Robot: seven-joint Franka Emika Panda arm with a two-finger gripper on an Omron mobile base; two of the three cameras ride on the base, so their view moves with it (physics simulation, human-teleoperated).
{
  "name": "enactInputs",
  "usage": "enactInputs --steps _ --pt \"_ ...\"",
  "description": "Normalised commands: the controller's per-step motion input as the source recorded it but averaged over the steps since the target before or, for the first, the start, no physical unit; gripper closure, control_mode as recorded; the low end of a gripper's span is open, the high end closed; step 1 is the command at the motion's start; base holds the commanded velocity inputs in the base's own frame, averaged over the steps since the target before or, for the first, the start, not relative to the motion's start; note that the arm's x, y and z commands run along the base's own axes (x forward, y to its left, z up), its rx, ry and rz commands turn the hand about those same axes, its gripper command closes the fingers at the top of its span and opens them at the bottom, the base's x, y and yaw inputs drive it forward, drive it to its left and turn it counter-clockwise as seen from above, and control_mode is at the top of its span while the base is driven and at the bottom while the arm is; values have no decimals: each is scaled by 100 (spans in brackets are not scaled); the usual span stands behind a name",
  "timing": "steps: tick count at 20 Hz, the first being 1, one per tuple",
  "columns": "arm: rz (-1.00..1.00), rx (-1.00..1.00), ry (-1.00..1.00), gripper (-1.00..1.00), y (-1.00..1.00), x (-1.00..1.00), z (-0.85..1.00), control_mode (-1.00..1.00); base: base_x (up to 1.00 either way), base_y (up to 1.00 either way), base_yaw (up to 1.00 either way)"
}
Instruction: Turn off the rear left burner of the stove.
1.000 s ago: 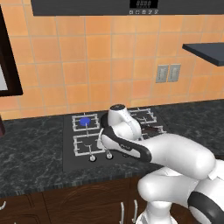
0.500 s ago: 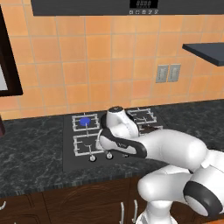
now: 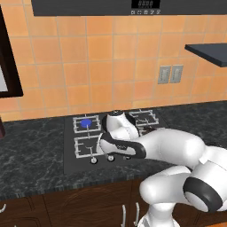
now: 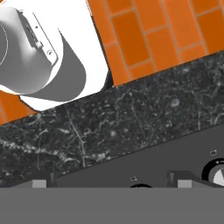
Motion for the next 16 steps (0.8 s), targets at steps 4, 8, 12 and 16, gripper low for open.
enactInputs --steps 4,8,12,16 --pt "4 0 0 -100 0 13 -8 -100 0 0 0" --pt "3 0 0 -100 0 13 -6 -100 0 0 0" --pt "0 0 0 -100 1 13 -4 -100 0 0 0" --pt "0 0 0 -100 4 10 -4 -100 0 0 0"
